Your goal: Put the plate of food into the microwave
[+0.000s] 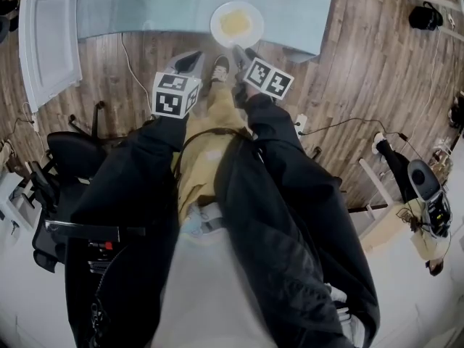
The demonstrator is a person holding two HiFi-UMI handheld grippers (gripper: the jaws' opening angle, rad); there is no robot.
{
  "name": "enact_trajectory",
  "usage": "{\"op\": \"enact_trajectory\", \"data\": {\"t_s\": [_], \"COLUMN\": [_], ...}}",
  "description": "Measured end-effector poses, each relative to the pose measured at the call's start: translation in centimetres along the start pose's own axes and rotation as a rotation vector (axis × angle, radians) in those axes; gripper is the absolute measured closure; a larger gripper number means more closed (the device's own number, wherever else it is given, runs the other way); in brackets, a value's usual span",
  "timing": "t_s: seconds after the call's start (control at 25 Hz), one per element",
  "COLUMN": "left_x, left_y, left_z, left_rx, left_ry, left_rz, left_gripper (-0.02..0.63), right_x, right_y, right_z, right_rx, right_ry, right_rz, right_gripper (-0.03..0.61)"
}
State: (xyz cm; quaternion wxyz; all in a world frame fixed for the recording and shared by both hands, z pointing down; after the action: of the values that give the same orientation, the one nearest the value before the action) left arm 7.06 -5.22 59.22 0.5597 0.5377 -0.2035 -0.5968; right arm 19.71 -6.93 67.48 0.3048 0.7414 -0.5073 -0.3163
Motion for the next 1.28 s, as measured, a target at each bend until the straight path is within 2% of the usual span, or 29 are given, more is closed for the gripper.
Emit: {"op": "enact_trajectory", "data": {"t_s": [0.08, 0.28, 0.52, 0.72, 0.88, 1.12, 1.28], "left_x": [0.1, -1.0, -1.8, -2.0, -2.4, -2.8, -2.5], "left_y": [-0.1, -0.5, -1.4, -1.7, -2.5, -4.1, -5.0], "left_z": [0.3, 1.2, 2.9, 3.2, 3.9, 6.4, 7.8], "left_rx": [-0.001, 0.003, 0.015, 0.013, 0.018, 0.028, 0.053], "left_ry": [-0.003, -0.022, -0.050, -0.056, -0.068, -0.113, -0.147], "left_rz": [-0.003, 0.005, -0.005, -0.020, -0.029, -0.059, -0.096], "left_gripper": [0.611, 0.611, 0.611, 0.611, 0.611, 0.611, 0.611], "right_x": [0.1, 0.7, 0.9, 1.0, 0.7, 0.2, 0.0], "right_y": [0.6, 1.8, 2.5, 1.5, 1.0, 1.1, 1.4], "right_z": [-0.2, -0.1, 0.4, 0.9, 1.2, 4.1, 6.4], "right_rx": [0.024, 0.146, 0.221, 0.343, 0.390, 0.500, 0.517], "right_ry": [0.051, 0.192, 0.259, 0.315, 0.367, 0.323, 0.293], "right_rz": [0.000, -0.034, -0.039, -0.105, -0.146, -0.142, -0.112], "right_gripper": [0.402, 0.405, 0.477, 0.561, 0.571, 0.571, 0.571]}}
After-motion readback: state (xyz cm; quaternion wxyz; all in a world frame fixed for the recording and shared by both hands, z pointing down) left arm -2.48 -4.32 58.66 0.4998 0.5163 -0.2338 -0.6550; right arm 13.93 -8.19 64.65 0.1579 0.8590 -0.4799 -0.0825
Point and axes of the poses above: the fingertips, and each gripper's own axes: y forward along the fingers, z to its left, x out of its top, the point moved 2 cm from there along -y, backward along the fingers, and after that the axes turned 11 degrees about z, right-handed, at the moved point
